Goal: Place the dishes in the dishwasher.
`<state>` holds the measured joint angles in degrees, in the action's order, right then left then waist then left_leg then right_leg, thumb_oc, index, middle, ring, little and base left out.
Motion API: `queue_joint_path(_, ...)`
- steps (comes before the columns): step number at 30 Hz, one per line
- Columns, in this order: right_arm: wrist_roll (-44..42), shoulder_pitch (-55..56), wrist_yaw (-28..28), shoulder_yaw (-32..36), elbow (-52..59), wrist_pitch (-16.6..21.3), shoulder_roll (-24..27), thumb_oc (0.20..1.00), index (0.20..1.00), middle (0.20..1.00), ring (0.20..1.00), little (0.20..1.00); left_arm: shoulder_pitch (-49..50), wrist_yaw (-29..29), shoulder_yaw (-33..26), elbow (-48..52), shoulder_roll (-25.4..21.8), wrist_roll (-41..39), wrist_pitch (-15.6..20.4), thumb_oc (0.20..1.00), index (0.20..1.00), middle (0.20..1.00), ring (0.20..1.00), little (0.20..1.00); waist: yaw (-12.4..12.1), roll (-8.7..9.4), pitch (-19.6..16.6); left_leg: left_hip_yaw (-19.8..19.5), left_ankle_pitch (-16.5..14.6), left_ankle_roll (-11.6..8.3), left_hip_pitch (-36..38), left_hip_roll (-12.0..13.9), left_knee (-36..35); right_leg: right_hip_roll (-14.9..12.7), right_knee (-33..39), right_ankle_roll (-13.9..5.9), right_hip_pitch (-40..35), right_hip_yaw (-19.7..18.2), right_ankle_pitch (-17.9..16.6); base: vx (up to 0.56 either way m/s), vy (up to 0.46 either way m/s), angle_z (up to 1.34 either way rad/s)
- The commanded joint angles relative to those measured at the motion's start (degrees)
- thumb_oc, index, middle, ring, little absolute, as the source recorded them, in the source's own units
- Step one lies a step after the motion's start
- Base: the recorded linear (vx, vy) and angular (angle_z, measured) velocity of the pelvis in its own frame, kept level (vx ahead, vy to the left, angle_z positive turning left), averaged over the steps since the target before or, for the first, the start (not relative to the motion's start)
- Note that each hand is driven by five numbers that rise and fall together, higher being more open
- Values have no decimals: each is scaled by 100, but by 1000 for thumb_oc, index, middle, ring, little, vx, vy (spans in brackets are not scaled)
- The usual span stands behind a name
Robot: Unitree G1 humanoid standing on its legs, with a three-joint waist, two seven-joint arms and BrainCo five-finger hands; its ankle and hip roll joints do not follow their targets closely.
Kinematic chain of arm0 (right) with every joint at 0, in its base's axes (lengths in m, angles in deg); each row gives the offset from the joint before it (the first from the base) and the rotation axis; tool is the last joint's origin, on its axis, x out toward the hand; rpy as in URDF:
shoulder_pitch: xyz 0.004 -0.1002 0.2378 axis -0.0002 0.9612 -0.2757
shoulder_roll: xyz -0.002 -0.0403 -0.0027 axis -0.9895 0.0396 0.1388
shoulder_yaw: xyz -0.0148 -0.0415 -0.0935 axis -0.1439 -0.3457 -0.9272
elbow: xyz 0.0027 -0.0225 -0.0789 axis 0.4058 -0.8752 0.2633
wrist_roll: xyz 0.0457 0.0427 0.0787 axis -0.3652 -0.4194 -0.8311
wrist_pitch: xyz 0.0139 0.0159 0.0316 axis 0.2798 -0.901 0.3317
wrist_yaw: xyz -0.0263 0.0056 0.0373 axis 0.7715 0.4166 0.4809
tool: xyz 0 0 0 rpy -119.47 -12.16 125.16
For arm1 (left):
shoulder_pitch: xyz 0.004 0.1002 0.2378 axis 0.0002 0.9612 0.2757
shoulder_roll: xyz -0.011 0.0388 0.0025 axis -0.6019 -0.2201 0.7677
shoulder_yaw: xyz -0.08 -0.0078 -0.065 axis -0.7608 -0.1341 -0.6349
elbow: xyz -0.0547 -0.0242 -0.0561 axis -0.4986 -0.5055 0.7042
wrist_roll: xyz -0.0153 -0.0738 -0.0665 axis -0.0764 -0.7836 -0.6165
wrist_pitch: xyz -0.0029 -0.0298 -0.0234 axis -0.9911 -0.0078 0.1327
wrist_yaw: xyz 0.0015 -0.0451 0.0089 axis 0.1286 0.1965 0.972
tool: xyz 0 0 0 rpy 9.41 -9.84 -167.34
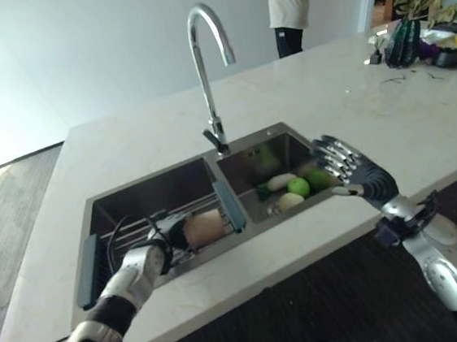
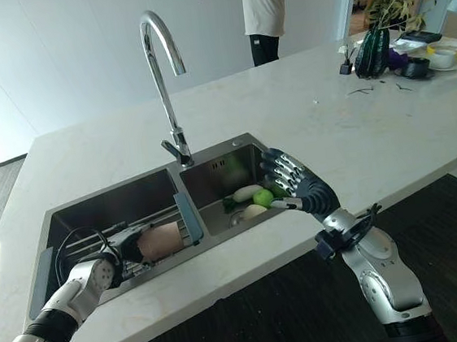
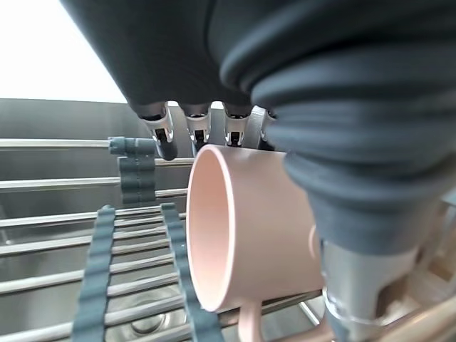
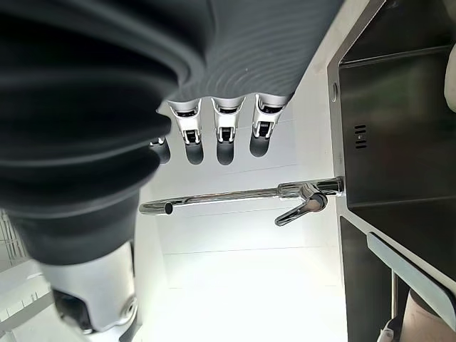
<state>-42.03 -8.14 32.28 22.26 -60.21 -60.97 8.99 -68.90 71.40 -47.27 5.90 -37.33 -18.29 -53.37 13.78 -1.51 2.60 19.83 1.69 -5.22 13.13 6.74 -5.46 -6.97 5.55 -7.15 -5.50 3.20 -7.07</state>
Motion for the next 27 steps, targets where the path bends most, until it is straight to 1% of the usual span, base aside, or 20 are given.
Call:
queue_joint_path(1,57,-356,-76,263,484,175,83,1000,1000,1000,1000,1000,-694,269,-60,-370,-76,198,23,1000,1000,1000,1000,1000,59,-165,182,-135,-304,33,-10,190,46,-137,-245,-370,-245,24,772,0,0,0)
queue_joint_path(11,74,-337,-122,295,503,114,112,1000,1000,1000,1000,1000,-706,461,-99,-781,5,177,26,1000,1000,1000,1000,1000,125,-176,139,-64,-313,31,21,192,46,-120,-234,-372,-242,-28,757,-5,-2,-6)
queue_joint_path(27,79,-317,-170,296,582,14,114,1000,1000,1000,1000,1000,-701,518,-116,-1193,122,79,-100,1000,1000,1000,1000,1000,179,-184,114,-31,-315,36,38,193,46,-86,-255,-358,-224,-72,759,0,0,0)
